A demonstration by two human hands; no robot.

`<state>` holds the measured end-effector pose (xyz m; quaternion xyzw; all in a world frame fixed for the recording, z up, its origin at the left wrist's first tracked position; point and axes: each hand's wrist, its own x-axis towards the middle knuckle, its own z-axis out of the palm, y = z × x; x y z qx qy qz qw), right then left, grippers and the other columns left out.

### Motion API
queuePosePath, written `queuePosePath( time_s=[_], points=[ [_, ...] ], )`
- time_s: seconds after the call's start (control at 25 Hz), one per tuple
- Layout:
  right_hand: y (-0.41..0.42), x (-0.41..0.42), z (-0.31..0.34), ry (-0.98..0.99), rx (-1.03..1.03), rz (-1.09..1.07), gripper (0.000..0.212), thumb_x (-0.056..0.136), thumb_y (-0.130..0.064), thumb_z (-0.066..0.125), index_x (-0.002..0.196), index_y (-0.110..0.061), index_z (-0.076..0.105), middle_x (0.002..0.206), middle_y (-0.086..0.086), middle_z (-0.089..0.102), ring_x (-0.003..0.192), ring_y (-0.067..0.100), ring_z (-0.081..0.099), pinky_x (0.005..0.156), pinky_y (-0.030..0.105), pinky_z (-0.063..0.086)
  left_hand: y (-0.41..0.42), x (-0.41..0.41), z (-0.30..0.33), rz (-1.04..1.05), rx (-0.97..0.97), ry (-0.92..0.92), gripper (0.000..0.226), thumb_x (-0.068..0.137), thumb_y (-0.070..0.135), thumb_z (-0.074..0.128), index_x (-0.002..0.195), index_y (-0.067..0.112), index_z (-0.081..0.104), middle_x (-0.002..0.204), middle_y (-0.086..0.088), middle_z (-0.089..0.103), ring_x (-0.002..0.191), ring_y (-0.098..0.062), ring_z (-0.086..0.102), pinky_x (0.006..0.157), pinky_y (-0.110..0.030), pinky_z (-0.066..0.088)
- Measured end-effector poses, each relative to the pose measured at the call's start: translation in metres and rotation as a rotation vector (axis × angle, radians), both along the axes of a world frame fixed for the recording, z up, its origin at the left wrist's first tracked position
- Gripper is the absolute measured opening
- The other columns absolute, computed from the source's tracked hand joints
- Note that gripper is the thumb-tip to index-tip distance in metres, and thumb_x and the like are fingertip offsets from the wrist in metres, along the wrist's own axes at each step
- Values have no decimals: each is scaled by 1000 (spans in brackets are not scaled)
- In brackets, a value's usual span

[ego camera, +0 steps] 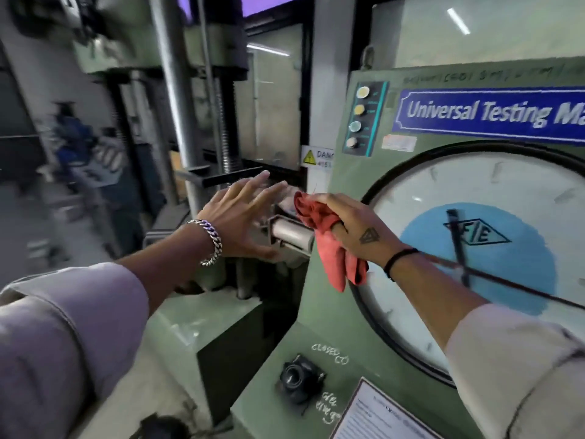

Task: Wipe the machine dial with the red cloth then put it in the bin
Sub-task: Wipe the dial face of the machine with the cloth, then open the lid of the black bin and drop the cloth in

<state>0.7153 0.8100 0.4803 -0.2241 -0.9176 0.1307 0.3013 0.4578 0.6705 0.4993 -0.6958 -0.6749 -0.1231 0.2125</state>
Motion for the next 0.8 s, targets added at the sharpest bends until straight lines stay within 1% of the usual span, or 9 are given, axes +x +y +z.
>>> queuePosePath(
  time_s=[0.12,0.16,0.24,0.32,0.4,0.48,0.6,0.72,0.8],
  points=[
    [-23,-57,-11,-32,31,148,80,84,-1,49,160,-25,58,148,5,66,130,29,67,113,35,52,-55,-36,-7,143,-19,5,145,55,105,64,171,51,-4,184,1,6,164,-32,21,127,-59,31],
    [-31,-76,-15,-44,47,183,78,87,2,52,160,-23,58,147,5,66,129,29,67,112,34,53,-72,-48,-11,181,-21,-5,144,56,104,64,171,51,-5,184,2,5,164,-32,20,127,-59,31],
    [-48,-114,-21,-53,68,254,76,92,6,58,161,-26,56,145,2,66,125,28,69,109,38,56,-107,-71,-18,249,-21,-26,140,59,102,65,170,53,-5,183,5,5,164,-31,20,127,-60,32],
    [-69,-153,-25,-70,50,330,76,93,2,57,161,-33,54,147,-1,65,125,26,69,108,40,57,-141,-94,-27,315,-11,-47,137,61,101,64,171,52,-2,182,7,5,163,-31,21,127,-61,33],
    [-96,-193,-27,-94,24,408,70,95,-9,54,159,-38,53,147,-3,65,123,23,70,106,39,58,-175,-120,-37,378,-12,-77,135,63,104,59,171,51,-2,183,3,5,164,-33,20,127,-60,31],
    [-122,-230,-30,-121,5,482,64,99,-15,52,158,-40,52,145,-5,66,120,19,69,105,39,59,-207,-145,-47,430,-6,-98,134,65,107,54,171,50,-4,184,-1,5,164,-35,20,128,-60,30],
    [-158,-284,-34,-154,-2,535,64,99,-14,53,159,-38,52,148,-3,66,124,22,69,109,44,58,-250,-183,-63,490,3,-136,134,64,106,55,171,52,-5,184,-2,7,164,-37,22,127,-60,30],
    [-191,-335,-43,-184,17,567,62,100,-18,53,160,-32,54,147,1,67,127,25,68,110,45,55,-290,-222,-78,535,11,-189,134,65,105,58,170,53,-7,184,-2,5,164,-36,21,127,-59,31],
    [-208,-364,-51,-191,38,580,61,101,-17,54,160,-33,53,146,1,68,128,25,67,109,45,55,-312,-246,-89,553,14,-207,134,66,105,58,171,51,-6,184,-3,5,164,-36,21,127,-58,31]
  ],
)
